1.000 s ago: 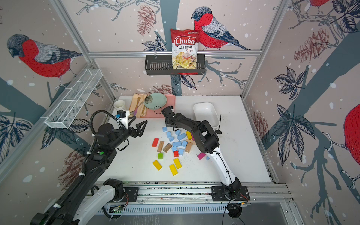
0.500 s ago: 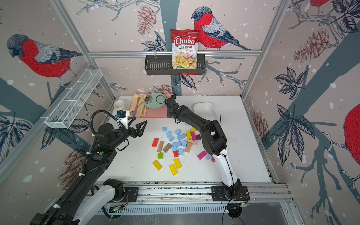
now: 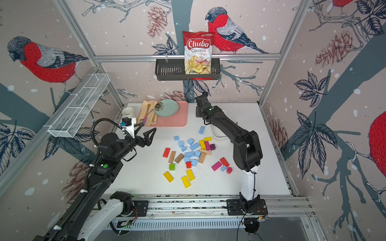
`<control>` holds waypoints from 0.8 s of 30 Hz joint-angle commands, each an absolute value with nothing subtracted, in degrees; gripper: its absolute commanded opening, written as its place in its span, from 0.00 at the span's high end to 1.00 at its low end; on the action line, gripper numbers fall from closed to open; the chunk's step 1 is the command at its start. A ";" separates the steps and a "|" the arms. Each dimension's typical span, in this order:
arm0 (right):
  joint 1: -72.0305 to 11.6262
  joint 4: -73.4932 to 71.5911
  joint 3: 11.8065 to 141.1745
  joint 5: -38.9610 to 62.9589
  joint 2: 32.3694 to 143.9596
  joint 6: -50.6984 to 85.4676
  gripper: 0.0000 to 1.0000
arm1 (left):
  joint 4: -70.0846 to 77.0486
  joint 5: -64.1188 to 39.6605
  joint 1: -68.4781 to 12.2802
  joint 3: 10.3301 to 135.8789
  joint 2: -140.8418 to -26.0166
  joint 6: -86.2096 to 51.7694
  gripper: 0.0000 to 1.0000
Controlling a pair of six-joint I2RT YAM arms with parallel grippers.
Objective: Pick out the blue building blocks
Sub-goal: Place the building block in the storage box.
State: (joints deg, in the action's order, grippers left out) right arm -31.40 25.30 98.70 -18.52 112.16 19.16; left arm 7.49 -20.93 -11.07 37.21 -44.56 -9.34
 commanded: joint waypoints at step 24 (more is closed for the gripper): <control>-20.53 17.64 90.33 -9.75 119.44 15.66 0.85 | 15.70 -40.93 -11.16 34.68 -51.14 -3.65 0.04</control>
State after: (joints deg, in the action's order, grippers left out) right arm -20.60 19.53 89.38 -10.48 118.43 16.45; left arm 11.84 -34.63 -11.07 34.98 -50.72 -6.81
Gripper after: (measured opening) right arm 0.331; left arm 0.963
